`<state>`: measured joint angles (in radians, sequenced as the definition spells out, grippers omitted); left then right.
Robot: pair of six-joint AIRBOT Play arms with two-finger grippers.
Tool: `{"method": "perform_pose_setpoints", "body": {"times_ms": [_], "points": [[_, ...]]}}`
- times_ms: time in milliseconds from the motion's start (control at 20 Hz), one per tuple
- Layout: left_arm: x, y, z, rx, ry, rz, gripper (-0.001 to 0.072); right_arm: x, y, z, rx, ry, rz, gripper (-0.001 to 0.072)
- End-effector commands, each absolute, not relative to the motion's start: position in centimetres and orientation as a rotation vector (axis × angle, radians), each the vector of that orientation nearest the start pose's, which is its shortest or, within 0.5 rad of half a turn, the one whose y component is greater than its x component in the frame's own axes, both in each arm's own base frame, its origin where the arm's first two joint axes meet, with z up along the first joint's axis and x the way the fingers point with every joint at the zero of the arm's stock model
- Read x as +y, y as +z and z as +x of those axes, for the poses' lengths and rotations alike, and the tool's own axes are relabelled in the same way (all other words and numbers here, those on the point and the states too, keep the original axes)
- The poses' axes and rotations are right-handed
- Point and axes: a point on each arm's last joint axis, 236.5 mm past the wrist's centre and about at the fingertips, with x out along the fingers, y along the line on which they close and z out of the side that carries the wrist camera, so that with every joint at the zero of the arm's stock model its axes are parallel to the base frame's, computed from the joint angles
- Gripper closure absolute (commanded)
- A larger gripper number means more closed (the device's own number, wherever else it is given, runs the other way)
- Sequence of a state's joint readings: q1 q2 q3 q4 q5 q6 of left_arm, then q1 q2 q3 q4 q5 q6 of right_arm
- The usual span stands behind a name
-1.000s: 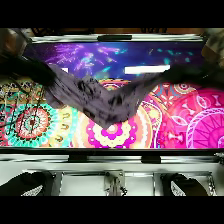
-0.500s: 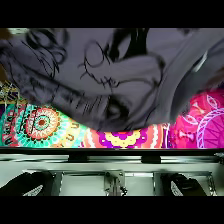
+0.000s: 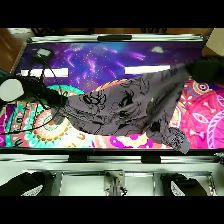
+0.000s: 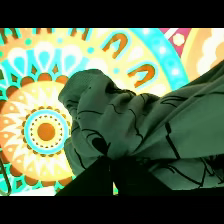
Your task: Fold the shirts.
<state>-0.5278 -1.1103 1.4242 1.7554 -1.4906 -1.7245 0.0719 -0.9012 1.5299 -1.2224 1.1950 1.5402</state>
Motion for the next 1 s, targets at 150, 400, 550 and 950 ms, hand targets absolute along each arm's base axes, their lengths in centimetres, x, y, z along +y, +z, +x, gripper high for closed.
{"method": "perform_pose_setpoints", "body": {"times_ms": [150, 400, 550, 950], "points": [[-16.4, 19.2, 29.7, 0.957, -0.352, 0.188, 0.0640, 10.7, 41.2, 45.5, 0.025, 0.418, 0.708, 0.0621], [-14.2, 34.6, 29.5, 0.463, -0.340, -0.056, 0.0640, 12.0, 46.6, 47.9, -0.106, 0.533, 0.871, 0.0621], [-14.0, 35.5, 29.1, 0.436, -0.346, -0.065, 0.0640, 15.7, 46.6, 47.3, -0.078, 0.616, 0.684, 0.0620], [-30.8, 10.0, 22.6, 1.098, -0.857, 0.034, 0.0640, 5.6, 21.0, 44.6, 0.852, 0.101, -0.042, 0.0620]]}}
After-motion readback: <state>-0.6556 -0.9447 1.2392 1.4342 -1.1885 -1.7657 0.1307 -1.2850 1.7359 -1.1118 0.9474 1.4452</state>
